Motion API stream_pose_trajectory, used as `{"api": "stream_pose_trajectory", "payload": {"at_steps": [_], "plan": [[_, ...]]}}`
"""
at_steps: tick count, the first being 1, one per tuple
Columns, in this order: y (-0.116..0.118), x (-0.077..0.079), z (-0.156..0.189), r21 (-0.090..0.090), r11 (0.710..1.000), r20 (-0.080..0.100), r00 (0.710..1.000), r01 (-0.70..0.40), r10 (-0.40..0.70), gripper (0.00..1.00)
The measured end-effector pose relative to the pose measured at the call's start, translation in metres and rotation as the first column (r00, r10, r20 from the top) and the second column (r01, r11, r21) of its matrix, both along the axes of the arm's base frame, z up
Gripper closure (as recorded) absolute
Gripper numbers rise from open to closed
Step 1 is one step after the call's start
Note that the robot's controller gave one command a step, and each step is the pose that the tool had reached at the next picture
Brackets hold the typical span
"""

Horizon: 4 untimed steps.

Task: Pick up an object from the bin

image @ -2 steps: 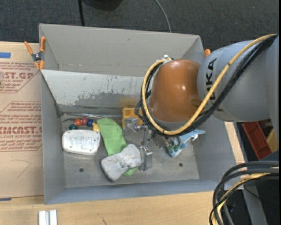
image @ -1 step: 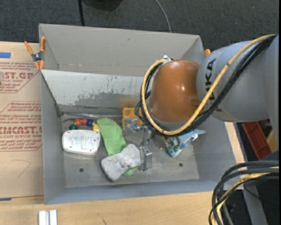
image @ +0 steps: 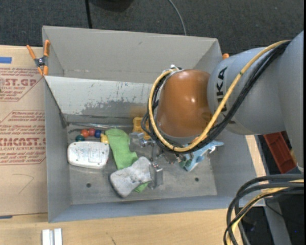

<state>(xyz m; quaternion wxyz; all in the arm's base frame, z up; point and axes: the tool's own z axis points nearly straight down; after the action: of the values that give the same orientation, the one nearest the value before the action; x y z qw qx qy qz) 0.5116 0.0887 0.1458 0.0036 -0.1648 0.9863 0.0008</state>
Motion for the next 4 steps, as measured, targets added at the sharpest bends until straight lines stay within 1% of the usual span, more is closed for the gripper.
{"api": "stream_pose_trajectory", "payload": {"at_steps": [1,2,3,4], "plan": [[0.014,0.003,-0.039,0.001,0.980,-0.004,0.980,-0.200,0.200,0.00],[0.033,-0.004,-0.062,0.000,0.978,-0.004,0.978,-0.209,0.209,0.00],[0.040,0.040,-0.078,0.002,0.629,-0.003,0.629,-0.777,0.777,1.00],[0.040,0.040,-0.078,0.002,0.630,-0.002,0.630,-0.777,0.777,1.00]]}}
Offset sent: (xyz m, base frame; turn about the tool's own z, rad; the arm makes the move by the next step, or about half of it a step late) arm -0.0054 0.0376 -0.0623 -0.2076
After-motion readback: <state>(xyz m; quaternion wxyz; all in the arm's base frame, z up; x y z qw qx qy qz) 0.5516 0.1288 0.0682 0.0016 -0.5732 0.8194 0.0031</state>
